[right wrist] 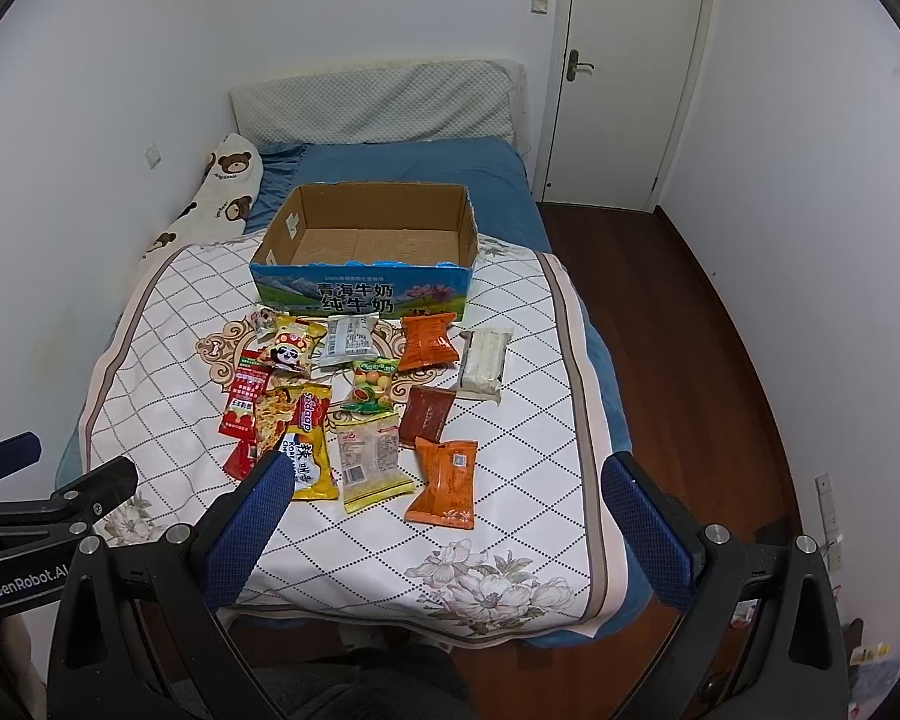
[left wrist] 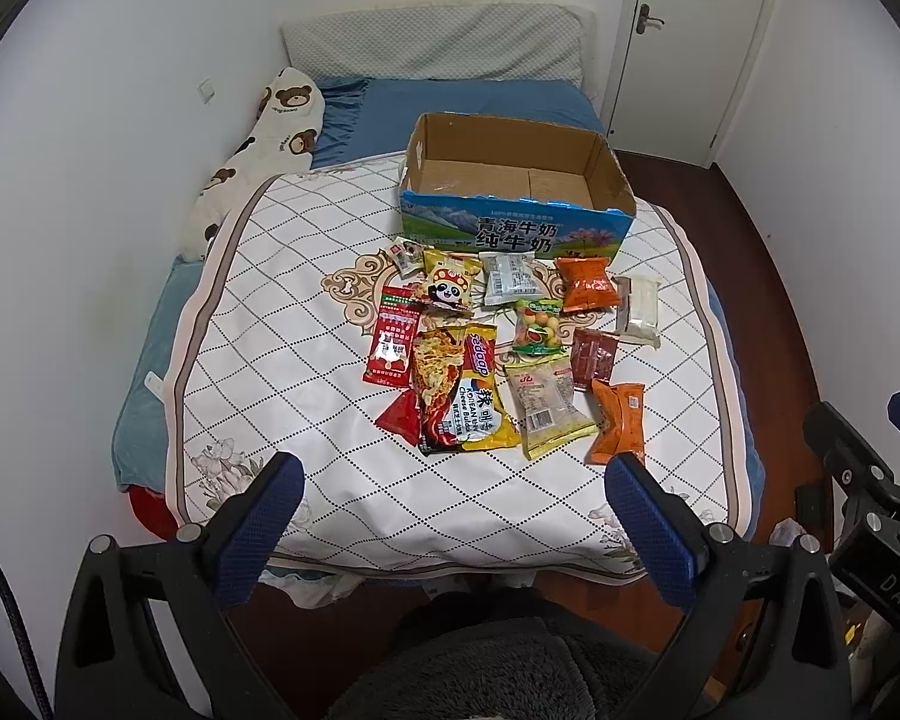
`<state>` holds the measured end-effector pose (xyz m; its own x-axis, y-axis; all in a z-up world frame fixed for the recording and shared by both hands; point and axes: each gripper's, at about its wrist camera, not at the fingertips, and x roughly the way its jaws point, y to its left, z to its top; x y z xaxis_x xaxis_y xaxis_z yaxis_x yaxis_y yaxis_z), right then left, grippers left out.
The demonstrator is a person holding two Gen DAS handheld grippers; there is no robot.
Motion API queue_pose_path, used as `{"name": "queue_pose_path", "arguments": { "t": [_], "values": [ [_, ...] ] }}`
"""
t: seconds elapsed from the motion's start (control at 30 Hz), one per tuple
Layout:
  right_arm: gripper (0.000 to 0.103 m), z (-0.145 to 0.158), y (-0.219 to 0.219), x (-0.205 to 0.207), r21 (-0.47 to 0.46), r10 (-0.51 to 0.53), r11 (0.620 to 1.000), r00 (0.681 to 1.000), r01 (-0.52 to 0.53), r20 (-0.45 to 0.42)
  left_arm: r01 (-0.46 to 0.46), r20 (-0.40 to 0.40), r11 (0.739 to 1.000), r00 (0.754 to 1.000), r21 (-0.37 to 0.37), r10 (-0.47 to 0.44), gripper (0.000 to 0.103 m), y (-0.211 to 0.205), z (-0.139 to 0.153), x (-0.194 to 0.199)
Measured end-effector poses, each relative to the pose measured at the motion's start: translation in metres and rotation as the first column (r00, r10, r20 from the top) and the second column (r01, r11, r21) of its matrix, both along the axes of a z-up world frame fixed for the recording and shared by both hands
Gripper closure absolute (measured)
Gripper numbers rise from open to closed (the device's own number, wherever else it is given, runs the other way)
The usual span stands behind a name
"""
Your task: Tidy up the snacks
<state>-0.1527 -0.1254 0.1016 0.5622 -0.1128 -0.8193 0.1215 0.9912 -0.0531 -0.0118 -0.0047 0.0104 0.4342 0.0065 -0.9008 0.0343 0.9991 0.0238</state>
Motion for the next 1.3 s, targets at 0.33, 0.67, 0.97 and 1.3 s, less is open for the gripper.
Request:
{"name": "queue_pose_path", "arguments": {
  "t": [0.33, 0.67, 0.97, 1.3],
  "values": [
    [0.000, 0.0017, 0.0008, -0.0022, 0.008, -0.001, 1.000, 1.000, 0.001, 0.010, 0.002, 0.007, 1.000, 1.000, 0.002, -0.002, 0.000, -0.0009, 0.0025, -0.0004],
    [0.000, -0.0003, -0.0006, 0.0001, 0.018, -0.005, 1.000, 1.000, 0.005, 0.013, -0.002, 0.015, 1.000, 1.000, 0.001, 0.002, 0.000, 0.0013, 0.0041, 0.0032],
    [0.000, -0.0030, -0.0001, 0.0027, 0.027, -0.008, 1.000, 1.000, 0.008, 0.013, -0.002, 0.016, 1.000, 1.000, 0.001, 0.002, 0.000, 0.0007, 0.0037, 0.0028],
    [0.000, -0.0052, 0.0021, 0.0053, 0.023, -0.014, 1.000, 1.000, 0.013, 0.015, 0.000, 0.017, 1.000, 1.000, 0.001, 0.000, 0.000, 0.0020, 0.0030, 0.0048]
  ]
}}
